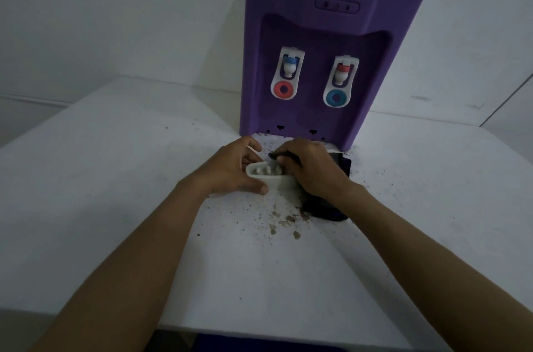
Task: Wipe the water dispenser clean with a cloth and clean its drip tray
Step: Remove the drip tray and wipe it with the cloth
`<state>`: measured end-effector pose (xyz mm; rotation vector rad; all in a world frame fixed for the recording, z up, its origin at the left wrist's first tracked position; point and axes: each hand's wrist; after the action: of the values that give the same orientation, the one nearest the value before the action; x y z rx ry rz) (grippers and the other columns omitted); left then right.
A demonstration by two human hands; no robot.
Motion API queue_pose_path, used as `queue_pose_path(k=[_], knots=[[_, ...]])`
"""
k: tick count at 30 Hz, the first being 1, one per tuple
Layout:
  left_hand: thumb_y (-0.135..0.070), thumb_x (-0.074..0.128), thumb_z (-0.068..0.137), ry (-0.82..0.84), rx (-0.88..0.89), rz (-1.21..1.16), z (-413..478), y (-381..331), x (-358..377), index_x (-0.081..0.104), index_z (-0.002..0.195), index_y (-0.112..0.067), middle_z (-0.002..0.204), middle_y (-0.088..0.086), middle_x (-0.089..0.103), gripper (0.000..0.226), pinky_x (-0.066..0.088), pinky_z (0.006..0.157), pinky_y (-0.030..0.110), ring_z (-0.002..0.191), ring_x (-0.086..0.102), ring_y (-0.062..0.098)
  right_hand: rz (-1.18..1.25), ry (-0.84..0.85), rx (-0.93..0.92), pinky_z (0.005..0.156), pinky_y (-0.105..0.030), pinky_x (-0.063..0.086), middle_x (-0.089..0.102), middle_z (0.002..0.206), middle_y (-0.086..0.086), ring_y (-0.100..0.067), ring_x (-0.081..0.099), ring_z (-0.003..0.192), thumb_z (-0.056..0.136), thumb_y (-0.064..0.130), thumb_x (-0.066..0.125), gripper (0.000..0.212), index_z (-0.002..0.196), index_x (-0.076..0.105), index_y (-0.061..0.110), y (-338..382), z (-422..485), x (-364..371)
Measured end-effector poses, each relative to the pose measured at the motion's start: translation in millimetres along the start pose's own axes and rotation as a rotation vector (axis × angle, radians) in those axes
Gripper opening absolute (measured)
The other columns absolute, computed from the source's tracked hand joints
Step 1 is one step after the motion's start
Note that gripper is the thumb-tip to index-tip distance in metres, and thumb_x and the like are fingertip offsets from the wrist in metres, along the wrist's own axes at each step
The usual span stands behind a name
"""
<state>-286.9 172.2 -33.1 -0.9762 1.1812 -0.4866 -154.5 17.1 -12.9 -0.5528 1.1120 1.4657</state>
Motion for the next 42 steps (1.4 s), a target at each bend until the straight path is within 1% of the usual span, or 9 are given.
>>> queue_pose_path(k=[6,10,20,23,27,32,34,37,42], knots=[[-0.023,0.096,0.052,-0.012,0.009,-0.004,0,2,0,0.049,0.118,-0.028,0.103,-0.01,0.068,0.081,0.053,0.081,0.022,0.094,0.065,0.005,0.037,0.291,-0.05,0.075,-0.019,0.043,0.06,0.097,0.002,-0.007,0.053,0.084,0.095,0.02,0.054,0.018,0.106,0.067,0.02,-4,3,-10],[-0.024,0.096,0.051,-0.012,0.02,-0.011,2,2,1,0.05,0.116,-0.03,0.104,-0.008,0.068,0.08,0.055,0.083,0.025,0.094,0.066,0.006,0.017,0.01,-0.037,0.076,-0.018,0.04,0.064,0.096,-0.003,-0.011,0.055,0.084,0.092,0.012,0.056,0.018,0.104,0.07,0.012,3,9,7],[-0.032,0.093,0.059,0.031,0.058,0.062,0,-4,11,0.047,0.119,-0.03,0.105,-0.007,0.064,0.075,0.049,0.078,0.02,0.096,0.062,0.007,0.036,0.281,-0.174,0.076,-0.026,0.047,0.061,0.096,0.005,-0.009,0.055,0.084,0.096,0.02,0.053,0.021,0.113,0.066,0.021,-3,-6,-8],[-0.034,0.091,0.061,0.007,0.066,0.095,0,-5,13,0.047,0.118,-0.029,0.103,-0.007,0.062,0.071,0.049,0.078,0.023,0.094,0.061,0.008,0.034,0.132,-0.044,0.083,-0.026,0.048,0.061,0.104,0.006,-0.008,0.055,0.093,0.099,0.026,0.045,0.021,0.111,0.061,0.022,-18,-20,-20],[-0.042,0.088,0.064,-0.007,0.074,0.164,-2,-6,18,0.047,0.121,-0.029,0.109,-0.011,0.057,0.071,0.047,0.079,0.021,0.096,0.056,0.002,0.182,-0.121,0.192,0.07,-0.012,0.048,0.059,0.101,0.007,-0.003,0.058,0.085,0.102,0.03,0.038,0.017,0.108,0.052,0.023,-28,-39,-30],[-0.041,0.087,0.066,-0.011,0.07,0.197,-1,-10,19,0.048,0.125,-0.028,0.109,-0.01,0.057,0.073,0.048,0.08,0.022,0.096,0.055,0.002,0.293,-0.393,0.45,0.075,-0.039,0.057,0.06,0.098,0.006,-0.017,0.062,0.089,0.1,0.033,0.042,0.018,0.104,0.055,0.022,-52,-38,-56],[-0.04,0.087,0.066,-0.018,0.061,0.197,-1,-10,18,0.048,0.125,-0.028,0.109,-0.011,0.057,0.072,0.048,0.079,0.021,0.095,0.056,0.0,0.2,-0.472,0.478,0.073,-0.033,0.054,0.064,0.095,0.005,-0.017,0.062,0.086,0.098,0.033,0.045,0.018,0.102,0.058,0.021,-58,-37,-71],[-0.041,0.087,0.065,-0.028,0.051,0.206,-1,-11,16,0.048,0.124,-0.03,0.106,-0.013,0.057,0.071,0.044,0.073,0.016,0.093,0.055,-0.002,0.011,-0.44,0.475,0.063,-0.018,0.04,0.063,0.09,0.002,-0.014,0.057,0.079,0.097,0.027,0.05,0.017,0.099,0.061,0.015,-58,-36,-80],[-0.039,0.087,0.066,-0.028,0.039,0.219,-3,-11,17,0.047,0.122,-0.032,0.105,-0.015,0.056,0.07,0.046,0.075,0.017,0.092,0.055,-0.001,-0.19,-0.325,0.487,0.065,-0.032,0.044,0.065,0.09,-0.008,-0.024,0.057,0.077,0.096,0.025,0.051,0.018,0.099,0.058,0.009,-66,-33,-50]])
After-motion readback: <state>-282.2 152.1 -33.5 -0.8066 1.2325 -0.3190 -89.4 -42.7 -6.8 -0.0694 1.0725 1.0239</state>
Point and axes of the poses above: each hand's wrist, its own z-axis towards the middle knuckle, its own x-axis out of the palm, y = z × x
